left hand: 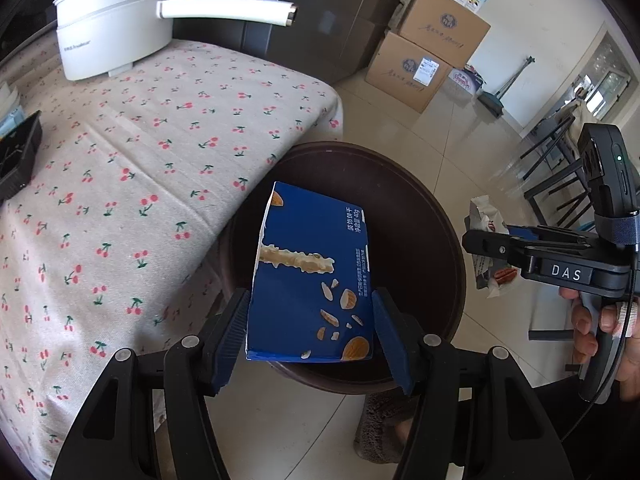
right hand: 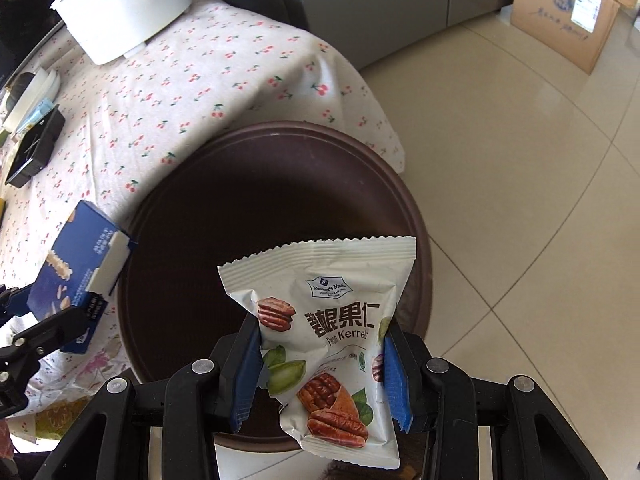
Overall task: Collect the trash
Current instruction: 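Carry the box and packet over the bin and open the left gripper, then open the right gripper over the bin to drop the pecan packet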
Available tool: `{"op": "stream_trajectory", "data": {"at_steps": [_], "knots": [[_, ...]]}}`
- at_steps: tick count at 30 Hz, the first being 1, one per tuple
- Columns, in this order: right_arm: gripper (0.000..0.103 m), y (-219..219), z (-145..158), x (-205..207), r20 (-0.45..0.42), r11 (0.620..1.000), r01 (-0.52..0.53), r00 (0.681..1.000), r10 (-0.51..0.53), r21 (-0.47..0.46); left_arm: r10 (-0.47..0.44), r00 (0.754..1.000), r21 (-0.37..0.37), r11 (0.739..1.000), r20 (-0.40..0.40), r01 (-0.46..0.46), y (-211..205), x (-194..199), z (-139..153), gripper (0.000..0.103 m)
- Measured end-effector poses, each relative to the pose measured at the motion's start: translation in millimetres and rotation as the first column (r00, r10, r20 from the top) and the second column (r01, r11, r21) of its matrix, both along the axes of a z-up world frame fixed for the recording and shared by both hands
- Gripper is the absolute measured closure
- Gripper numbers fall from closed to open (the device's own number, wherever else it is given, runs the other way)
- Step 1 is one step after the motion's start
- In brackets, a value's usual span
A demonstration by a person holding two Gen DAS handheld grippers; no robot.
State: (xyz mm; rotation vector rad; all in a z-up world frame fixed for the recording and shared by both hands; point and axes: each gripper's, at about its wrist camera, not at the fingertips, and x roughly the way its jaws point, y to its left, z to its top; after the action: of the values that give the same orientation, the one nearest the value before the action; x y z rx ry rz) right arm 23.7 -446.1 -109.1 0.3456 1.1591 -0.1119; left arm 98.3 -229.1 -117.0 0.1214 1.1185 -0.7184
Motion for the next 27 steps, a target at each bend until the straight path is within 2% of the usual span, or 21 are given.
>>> {"op": "stream_trajectory", "data": {"at_steps": [2,3,4,13,21,24,26,27], "knots": [[0.057,-4,-1,-1,-0.003,1.000,0.005,1.000,-0.005,0.000,0.001,1.000,0.018,1.000,0.008,-0.001,-6,1,-2,0.029],[0.057,-5,-2,-2,-0.004,1.000,0.007,1.000,-0.007,0.000,0.009,1.000,0.034,0.999,0.015,-0.009,-8,1,-3,0.016],[0.057,-7,-2,-2,-0.005,1.000,0.009,1.000,-0.009,-0.001,0.015,1.000,0.046,0.999,0.025,-0.016,-9,1,-4,0.010],[0.057,-9,-3,-3,-0.006,1.000,0.015,1.000,-0.015,-0.002,0.048,0.998,0.089,0.995,0.040,-0.051,5,9,-5,0.009],[0.056,3,2,3,0.008,1.000,-0.009,1.000,0.009,-0.012,0.077,0.996,0.092,0.992,0.049,-0.082,27,12,3,0.008],[0.044,8,5,7,0.023,1.000,-0.006,1.000,0.007,-0.019,0.088,0.995,0.097,0.991,0.057,-0.093,35,13,5,0.008],[0.026,10,7,8,0.032,1.000,0.003,0.999,-0.003,-0.010,0.095,0.994,0.097,0.990,0.057,-0.100,39,13,7,0.008],[0.025,11,8,9,0.034,1.000,0.004,0.999,-0.003,-0.006,0.099,0.993,0.097,0.990,0.057,-0.104,42,14,7,0.008]]}}
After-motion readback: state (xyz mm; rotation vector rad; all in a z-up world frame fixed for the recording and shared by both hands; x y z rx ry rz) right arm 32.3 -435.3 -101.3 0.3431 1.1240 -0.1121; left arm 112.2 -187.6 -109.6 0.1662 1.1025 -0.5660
